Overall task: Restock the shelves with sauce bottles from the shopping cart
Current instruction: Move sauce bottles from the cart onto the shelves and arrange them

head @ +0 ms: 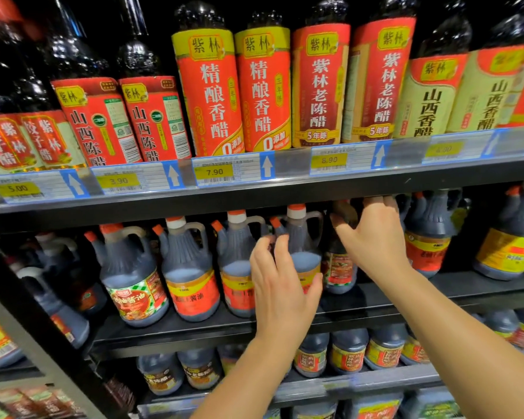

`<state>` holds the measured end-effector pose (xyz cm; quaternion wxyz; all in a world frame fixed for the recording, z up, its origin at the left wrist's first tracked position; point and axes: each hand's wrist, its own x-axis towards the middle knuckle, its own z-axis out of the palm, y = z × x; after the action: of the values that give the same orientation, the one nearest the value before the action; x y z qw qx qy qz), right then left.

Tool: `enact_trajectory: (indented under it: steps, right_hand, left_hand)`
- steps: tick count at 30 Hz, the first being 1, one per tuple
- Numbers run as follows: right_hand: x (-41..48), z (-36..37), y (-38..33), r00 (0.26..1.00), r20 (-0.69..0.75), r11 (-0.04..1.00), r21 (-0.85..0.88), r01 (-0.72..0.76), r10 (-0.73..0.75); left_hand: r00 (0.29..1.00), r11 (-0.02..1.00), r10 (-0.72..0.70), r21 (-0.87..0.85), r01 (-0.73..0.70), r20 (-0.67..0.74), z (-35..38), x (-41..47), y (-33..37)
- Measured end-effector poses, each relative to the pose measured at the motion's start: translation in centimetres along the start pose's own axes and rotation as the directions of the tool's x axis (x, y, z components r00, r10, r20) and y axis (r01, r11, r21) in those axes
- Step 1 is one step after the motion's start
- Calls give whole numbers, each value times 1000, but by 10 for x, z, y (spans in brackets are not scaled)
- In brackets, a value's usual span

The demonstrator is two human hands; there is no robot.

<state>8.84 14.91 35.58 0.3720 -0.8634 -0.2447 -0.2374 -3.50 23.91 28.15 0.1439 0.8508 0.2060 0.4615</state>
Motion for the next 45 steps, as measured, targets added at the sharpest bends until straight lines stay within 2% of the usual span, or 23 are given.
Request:
enact_trajectory:
  steps: [7, 11, 17, 20, 22, 24, 28, 32, 35, 38, 45]
  right_hand:
    - [23, 15, 11, 989, 132, 977, 192, -93, 69]
    - [37, 26, 11, 962, 270, 999, 31, -44, 34]
    - [43, 24, 18, 943, 333, 1000, -10, -2, 5]
    - [43, 17, 22, 943, 332, 979, 196, -50, -18]
    - [43, 12, 22, 937, 349, 912, 391, -127, -19]
    - [42, 5, 20, 926, 375, 842, 509, -178, -31]
    - [42, -5, 22, 926, 376, 778, 594, -204, -44]
    - [43, -14, 29, 846, 532, 774, 535, -340, 4]
    - [43, -15, 33, 816, 578, 705, 581, -408, -4]
    - [42, -13, 38, 834, 552, 732, 570, -375, -3]
    - [38, -14, 42, 858, 503, 774, 583, -247, -106]
  left_hand:
    - [996, 994, -78, 81, 75, 34, 14, 4, 12]
    - [996, 991, -90, 97, 87, 26, 15, 4, 10]
    - [995, 992, -91, 87, 88, 28, 15, 5, 7]
    - [996, 993, -87, 87, 84, 27, 15, 5, 6]
    - [996, 992, -90, 93, 87, 29, 15, 4, 7]
    - [995, 991, -98, 97, 95, 36, 16, 4, 7]
    - [995, 990, -98, 102, 94, 36, 16, 3, 6]
    - [994, 988, -107, 115, 103, 36, 17, 2, 7]
    - [993, 987, -111, 122, 106, 33, 18, 1, 7]
    - [994, 987, -107, 123, 102, 30, 18, 0, 7]
    - [994, 987, -108, 126, 104, 26, 18, 0, 8]
